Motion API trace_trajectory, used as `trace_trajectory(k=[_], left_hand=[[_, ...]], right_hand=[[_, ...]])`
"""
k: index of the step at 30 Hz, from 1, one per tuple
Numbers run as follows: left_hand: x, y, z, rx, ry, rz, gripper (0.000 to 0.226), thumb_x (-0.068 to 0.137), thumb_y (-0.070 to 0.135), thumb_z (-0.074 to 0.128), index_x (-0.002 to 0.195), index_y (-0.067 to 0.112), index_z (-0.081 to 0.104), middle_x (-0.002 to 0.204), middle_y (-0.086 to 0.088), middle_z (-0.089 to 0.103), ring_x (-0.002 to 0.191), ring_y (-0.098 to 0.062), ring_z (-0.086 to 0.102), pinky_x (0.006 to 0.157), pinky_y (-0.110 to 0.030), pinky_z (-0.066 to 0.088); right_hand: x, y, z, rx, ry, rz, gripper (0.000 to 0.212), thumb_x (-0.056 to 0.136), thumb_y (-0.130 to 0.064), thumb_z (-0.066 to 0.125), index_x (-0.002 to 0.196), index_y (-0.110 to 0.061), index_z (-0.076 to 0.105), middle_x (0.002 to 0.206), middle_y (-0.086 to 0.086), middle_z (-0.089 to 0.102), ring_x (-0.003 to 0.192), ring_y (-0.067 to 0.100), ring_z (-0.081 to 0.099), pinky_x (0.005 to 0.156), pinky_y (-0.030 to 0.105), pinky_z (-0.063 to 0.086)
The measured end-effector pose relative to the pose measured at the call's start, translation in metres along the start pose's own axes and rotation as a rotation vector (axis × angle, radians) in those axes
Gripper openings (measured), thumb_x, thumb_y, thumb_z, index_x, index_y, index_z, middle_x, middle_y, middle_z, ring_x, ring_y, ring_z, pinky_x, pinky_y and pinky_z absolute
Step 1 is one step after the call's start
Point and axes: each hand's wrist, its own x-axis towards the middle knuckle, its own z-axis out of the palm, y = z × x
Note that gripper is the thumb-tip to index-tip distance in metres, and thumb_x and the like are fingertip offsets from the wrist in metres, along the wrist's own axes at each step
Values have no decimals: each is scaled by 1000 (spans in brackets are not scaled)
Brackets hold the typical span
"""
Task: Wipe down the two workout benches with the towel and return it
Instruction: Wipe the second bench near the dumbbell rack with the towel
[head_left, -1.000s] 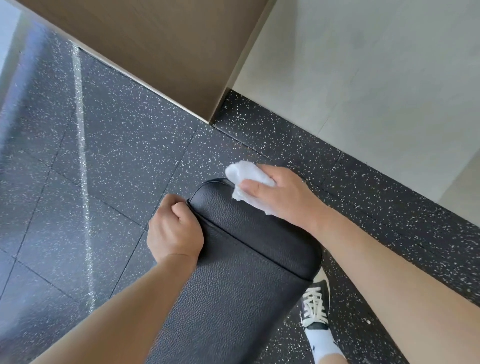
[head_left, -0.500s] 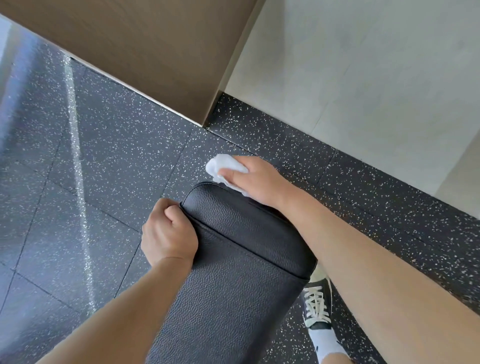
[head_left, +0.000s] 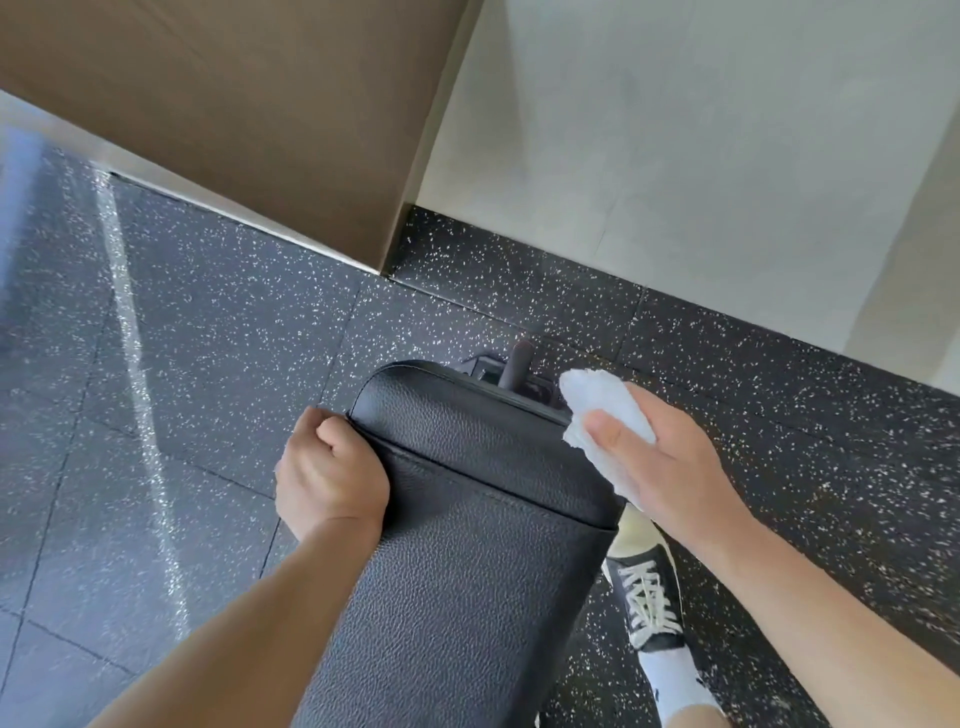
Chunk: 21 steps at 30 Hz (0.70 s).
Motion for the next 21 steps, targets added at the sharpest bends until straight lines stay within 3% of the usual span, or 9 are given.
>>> trace_trajectory(k=[3, 7, 11, 13, 17, 21], left_hand=[[1, 0, 0, 6, -2, -1, 32, 81, 30, 23, 76, 17, 52, 69, 4, 48, 79, -39, 48, 71, -41, 35], [2, 0, 1, 10, 12, -9, 35, 78, 31, 22, 76, 13, 52, 70, 0, 46, 82, -40, 48, 73, -42, 35], [0, 3, -3, -16, 21, -7, 34, 80, 33, 22, 72, 16, 49, 84, -7, 51, 84, -38, 48, 76, -42, 36], [-1, 5, -4, -31, 20, -3, 36, 83, 34, 22, 76, 19, 53, 89, -8, 52, 85, -37, 49, 78, -42, 37], [-2, 3, -5, -79, 22, 33, 43, 89, 42, 25, 70, 18, 55, 87, -8, 59, 83, -38, 53, 79, -44, 42], [-8, -3, -6, -190, 29, 119, 44, 85, 52, 31, 71, 20, 57, 74, 2, 60, 76, -30, 58, 70, -39, 39]], right_hand=[[9, -9, 14, -152, 136, -51, 29, 95, -55, 55, 94, -29, 68, 79, -6, 69, 70, 14, 64, 61, 34, 49], [67, -34, 24, -291, -126, -18, 28, 91, -46, 61, 80, -21, 66, 66, -7, 65, 56, 6, 60, 55, 26, 45], [106, -48, 50, -233, -252, -13, 23, 96, -40, 68, 88, -19, 72, 74, -10, 62, 70, 10, 57, 64, 26, 41], [96, -42, 46, -255, -156, -68, 28, 94, -42, 68, 85, -16, 70, 72, -5, 65, 65, 10, 57, 64, 28, 41], [46, -15, 24, -261, 101, -130, 31, 81, -59, 59, 85, -29, 68, 68, -11, 68, 56, 1, 58, 60, 29, 44], [-1, 18, 28, 13, 342, -117, 26, 87, -54, 60, 96, -32, 72, 88, -15, 77, 78, 5, 69, 75, 38, 58]])
